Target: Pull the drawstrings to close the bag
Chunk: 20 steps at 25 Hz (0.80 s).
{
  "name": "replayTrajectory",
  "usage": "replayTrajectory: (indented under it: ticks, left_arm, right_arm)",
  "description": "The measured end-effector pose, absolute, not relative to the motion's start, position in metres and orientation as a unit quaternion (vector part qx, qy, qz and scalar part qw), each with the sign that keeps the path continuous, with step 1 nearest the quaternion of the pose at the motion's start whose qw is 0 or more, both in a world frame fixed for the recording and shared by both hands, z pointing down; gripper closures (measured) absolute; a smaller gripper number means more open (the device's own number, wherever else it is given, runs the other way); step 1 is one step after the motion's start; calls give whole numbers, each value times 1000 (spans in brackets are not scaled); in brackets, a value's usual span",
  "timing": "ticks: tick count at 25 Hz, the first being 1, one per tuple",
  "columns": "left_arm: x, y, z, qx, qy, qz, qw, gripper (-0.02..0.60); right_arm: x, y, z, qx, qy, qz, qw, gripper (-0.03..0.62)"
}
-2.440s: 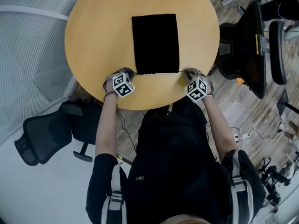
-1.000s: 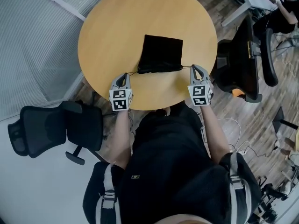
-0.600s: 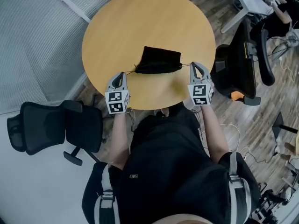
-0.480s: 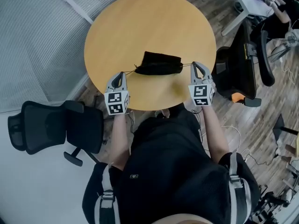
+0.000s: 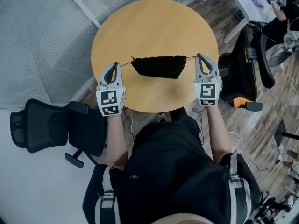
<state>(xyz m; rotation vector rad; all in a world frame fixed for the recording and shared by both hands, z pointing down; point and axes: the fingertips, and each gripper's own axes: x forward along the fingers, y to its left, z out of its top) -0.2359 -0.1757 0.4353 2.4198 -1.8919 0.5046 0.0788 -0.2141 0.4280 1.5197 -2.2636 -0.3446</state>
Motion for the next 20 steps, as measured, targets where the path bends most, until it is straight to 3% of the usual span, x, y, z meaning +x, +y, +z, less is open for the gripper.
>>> replayTrajectory:
  ticks: [20]
  left_arm:
    - [-262,-150,371,758,-644,104,-16,566]
  right_arm:
    - [75,-198,356,558,-800,-164,146,536]
